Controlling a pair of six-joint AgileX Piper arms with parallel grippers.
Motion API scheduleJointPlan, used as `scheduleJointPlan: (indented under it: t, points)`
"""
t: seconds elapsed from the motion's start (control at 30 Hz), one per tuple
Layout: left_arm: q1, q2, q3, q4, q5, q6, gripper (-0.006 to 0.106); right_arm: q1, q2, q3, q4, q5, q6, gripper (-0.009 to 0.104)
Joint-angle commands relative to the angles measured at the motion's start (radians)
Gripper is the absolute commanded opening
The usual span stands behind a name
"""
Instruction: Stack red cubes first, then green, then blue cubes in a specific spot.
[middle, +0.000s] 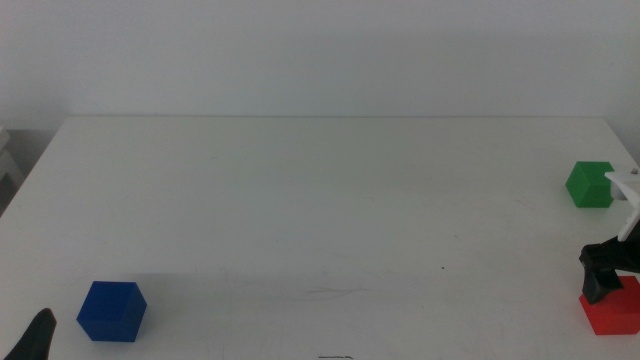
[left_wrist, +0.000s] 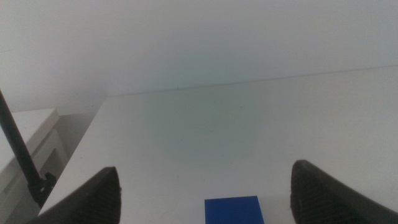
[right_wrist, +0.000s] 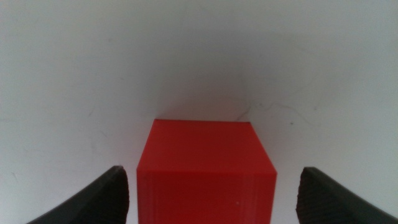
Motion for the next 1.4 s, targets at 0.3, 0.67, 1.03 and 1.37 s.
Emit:
scheduleJointPlan:
  t: [0.3, 0.67, 1.03, 1.37]
  points:
    - [0.000, -0.020, -0.003, -0.002, -0.077, -0.001, 0.094, -0.004, -0.018, -0.015, -0.003, 0.023, -0.008, 0.047]
    - [0.000, -0.020, -0.003, -0.002, -0.077, -0.001, 0.094, 0.134, -0.071, -0.175, 0.045, 0.201, 0.097, -0.001]
    - [0.000, -0.020, -0.003, -0.002, -0.077, -0.001, 0.094, 0.499, 0.153, -0.599, -0.034, 0.382, 0.597, -0.001]
    - [0.000, -0.020, -0.003, -0.002, -0.077, -0.001, 0.094, 0.690, 0.373, -0.878, 0.016, 0.397, 0.721, -0.001]
